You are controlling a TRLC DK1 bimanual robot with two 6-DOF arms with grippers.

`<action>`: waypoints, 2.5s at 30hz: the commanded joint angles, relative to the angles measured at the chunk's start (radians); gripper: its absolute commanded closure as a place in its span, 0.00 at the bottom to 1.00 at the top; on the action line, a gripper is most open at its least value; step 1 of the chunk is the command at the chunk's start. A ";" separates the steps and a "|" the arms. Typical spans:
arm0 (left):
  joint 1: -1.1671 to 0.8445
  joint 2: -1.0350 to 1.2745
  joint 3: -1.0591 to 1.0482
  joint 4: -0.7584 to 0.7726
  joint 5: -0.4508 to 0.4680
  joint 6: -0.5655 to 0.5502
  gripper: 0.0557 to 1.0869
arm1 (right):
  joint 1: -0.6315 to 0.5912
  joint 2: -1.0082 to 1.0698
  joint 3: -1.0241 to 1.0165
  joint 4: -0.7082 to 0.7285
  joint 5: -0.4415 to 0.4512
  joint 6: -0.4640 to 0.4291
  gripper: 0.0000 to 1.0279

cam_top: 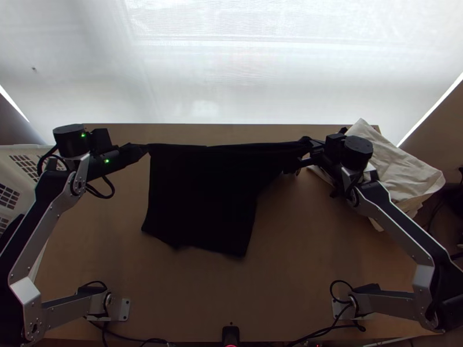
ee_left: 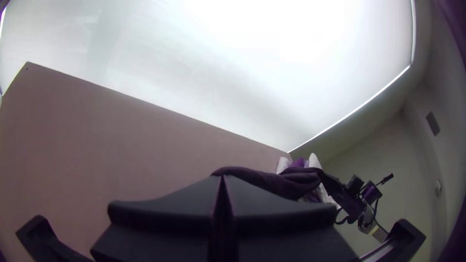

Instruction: Fold the t-shirt

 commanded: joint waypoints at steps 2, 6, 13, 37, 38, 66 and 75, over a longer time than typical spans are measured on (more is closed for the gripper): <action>0.014 -0.006 0.017 -0.014 -0.001 -0.025 0.97 | -0.003 -0.068 -0.027 -0.007 0.001 0.000 0.97; 0.003 -0.007 0.008 -0.033 -0.001 -0.017 0.97 | 0.005 -0.091 -0.040 -0.016 -0.001 0.002 0.97; -0.111 0.040 -0.063 -0.113 -0.021 0.047 0.97 | 0.020 -0.064 -0.010 -0.141 -0.005 0.008 0.97; 0.020 0.171 0.014 0.123 -0.183 0.141 0.04 | 0.098 -0.094 0.007 -0.168 -0.011 0.000 0.95; 0.009 0.137 0.011 0.121 -0.183 0.173 0.04 | 0.102 -0.096 0.006 -0.165 -0.011 0.000 0.95; -0.824 -0.009 -0.299 0.034 -0.335 1.103 0.06 | 0.117 -0.124 -0.059 -0.093 0.013 0.053 0.96; -0.950 0.075 -0.294 0.230 -0.375 1.155 0.06 | 0.106 -0.114 -0.065 -0.055 0.021 0.083 0.96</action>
